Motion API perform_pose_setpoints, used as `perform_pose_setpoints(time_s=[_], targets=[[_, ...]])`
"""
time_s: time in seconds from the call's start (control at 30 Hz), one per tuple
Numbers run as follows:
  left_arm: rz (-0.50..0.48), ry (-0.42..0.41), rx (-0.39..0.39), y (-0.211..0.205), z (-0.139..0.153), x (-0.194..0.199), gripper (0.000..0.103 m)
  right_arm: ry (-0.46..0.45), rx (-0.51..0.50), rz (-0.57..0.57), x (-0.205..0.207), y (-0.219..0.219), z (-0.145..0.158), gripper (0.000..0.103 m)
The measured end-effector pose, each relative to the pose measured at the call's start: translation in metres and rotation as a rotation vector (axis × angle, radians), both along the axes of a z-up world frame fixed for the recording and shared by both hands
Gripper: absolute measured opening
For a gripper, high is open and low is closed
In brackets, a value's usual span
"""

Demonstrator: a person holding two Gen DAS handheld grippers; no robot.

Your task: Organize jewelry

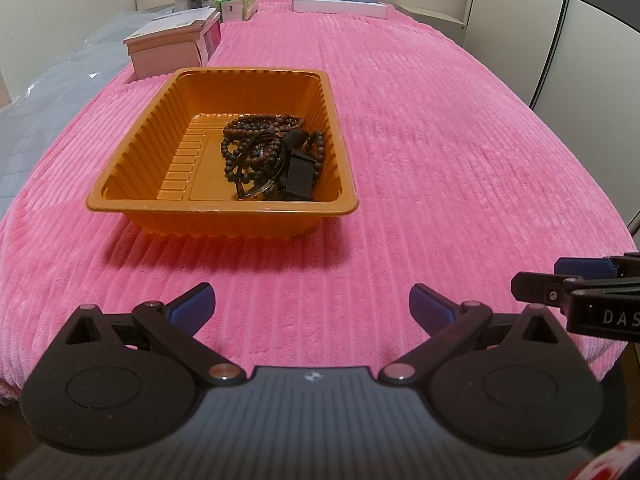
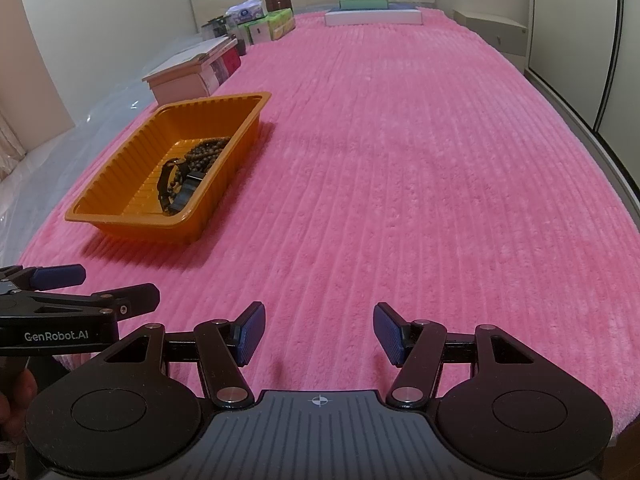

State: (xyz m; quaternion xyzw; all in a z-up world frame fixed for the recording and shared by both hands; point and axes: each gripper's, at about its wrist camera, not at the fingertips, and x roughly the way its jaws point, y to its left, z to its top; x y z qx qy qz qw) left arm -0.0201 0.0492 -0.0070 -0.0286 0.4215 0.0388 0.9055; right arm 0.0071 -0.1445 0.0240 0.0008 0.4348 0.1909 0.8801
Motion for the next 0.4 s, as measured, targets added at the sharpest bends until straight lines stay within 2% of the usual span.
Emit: perform_pose_setpoints(time_s=[0.4], targets=[[-0.011,-0.028,-0.009,0.0002,-0.0002,0.0006,0.103,0.002,0.001,-0.001,-0.0002,0.0003,-0.0008,0.06]])
